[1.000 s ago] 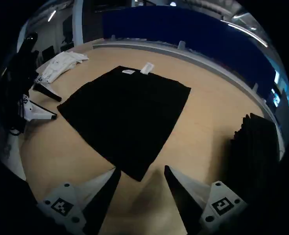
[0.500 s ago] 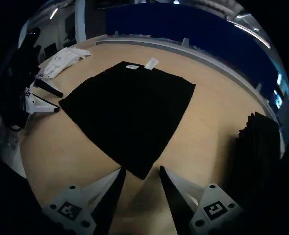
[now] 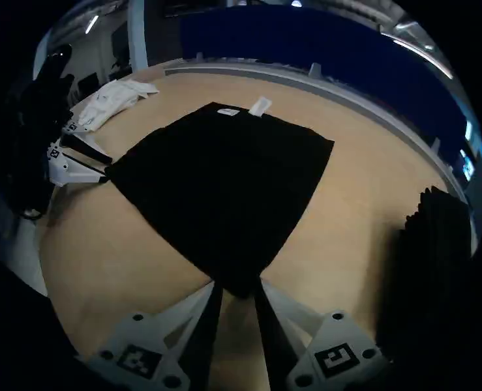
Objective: Fold towel
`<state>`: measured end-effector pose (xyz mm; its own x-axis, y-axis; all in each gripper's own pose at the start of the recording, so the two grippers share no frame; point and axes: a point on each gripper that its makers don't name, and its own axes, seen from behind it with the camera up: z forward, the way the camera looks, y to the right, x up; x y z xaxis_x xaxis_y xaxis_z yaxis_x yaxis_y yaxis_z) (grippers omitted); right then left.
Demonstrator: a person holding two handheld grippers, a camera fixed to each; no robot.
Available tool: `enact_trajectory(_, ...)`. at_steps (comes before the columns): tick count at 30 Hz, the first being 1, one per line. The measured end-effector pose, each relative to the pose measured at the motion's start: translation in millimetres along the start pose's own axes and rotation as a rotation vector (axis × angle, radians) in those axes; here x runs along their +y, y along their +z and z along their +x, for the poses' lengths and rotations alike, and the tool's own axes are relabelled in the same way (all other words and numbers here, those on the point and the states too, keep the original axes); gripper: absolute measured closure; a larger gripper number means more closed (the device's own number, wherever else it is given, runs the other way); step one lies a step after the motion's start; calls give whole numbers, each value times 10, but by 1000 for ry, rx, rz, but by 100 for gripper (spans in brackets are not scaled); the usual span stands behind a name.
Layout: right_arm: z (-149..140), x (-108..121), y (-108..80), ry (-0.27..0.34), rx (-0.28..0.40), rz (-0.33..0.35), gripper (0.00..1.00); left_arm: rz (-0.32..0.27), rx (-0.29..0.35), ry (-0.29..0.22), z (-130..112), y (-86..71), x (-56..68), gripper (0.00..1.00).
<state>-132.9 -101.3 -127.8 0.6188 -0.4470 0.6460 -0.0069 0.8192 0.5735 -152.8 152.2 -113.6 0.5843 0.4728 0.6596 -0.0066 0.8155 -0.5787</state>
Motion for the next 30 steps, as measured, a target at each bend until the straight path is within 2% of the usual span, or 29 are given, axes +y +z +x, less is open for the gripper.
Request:
enact_trajectory(2,-1,-3,-4,0,-1,0,68,6,0,-1,-1,1,2,69)
enact_trajectory(10,-11,26,-16,5,-6,-8,81,16,-9,-29,-22,-11,-15,87)
enact_trajectory(15,-1,92,-25,19,-5,-30,84,7,-13,-44,-38,-27,9,89)
enact_trajectory(21,65,144,-62,45,13,-22,84,1,-4,-51,-24,-59,51,89)
enact_trajectory(30,279,207,-219,34,48,-29,84,7,25,-99,140,-197,28,89)
